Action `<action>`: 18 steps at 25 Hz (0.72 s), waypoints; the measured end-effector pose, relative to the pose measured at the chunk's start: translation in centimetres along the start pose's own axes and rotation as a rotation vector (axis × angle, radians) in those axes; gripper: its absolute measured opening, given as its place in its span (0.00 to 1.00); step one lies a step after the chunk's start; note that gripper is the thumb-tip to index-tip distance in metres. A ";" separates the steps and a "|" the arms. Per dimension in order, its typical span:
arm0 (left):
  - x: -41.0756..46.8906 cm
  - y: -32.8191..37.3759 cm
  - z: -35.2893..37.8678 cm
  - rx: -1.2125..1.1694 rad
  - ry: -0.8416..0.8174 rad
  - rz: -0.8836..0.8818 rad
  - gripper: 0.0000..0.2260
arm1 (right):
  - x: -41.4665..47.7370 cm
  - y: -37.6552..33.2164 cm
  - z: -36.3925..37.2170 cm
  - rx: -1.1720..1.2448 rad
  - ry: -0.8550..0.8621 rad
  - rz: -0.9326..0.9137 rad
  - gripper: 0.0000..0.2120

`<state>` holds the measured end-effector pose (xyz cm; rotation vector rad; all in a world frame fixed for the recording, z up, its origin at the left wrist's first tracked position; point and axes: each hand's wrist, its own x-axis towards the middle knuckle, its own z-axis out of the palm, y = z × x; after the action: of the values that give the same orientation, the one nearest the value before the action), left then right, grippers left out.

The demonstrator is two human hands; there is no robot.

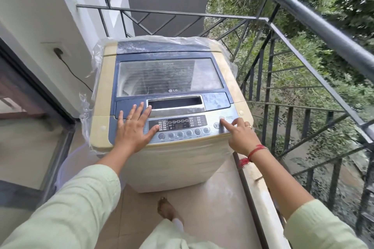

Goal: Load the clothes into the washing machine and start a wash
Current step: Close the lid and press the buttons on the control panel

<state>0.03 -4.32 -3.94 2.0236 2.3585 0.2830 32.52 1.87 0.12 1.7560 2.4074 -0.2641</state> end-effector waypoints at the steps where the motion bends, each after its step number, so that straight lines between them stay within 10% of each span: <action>1: 0.0 0.0 0.1 -0.005 0.001 0.001 0.36 | -0.6 -0.3 0.0 0.020 0.031 -0.003 0.35; 18: 0.2 -0.2 0.5 -0.042 0.043 0.000 0.31 | -4.2 -15.6 2.8 0.012 -0.129 -0.246 0.44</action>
<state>-0.13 -4.11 -4.48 2.0186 2.3559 0.3763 18.96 -7.32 -0.84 1.3977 2.5290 -0.4072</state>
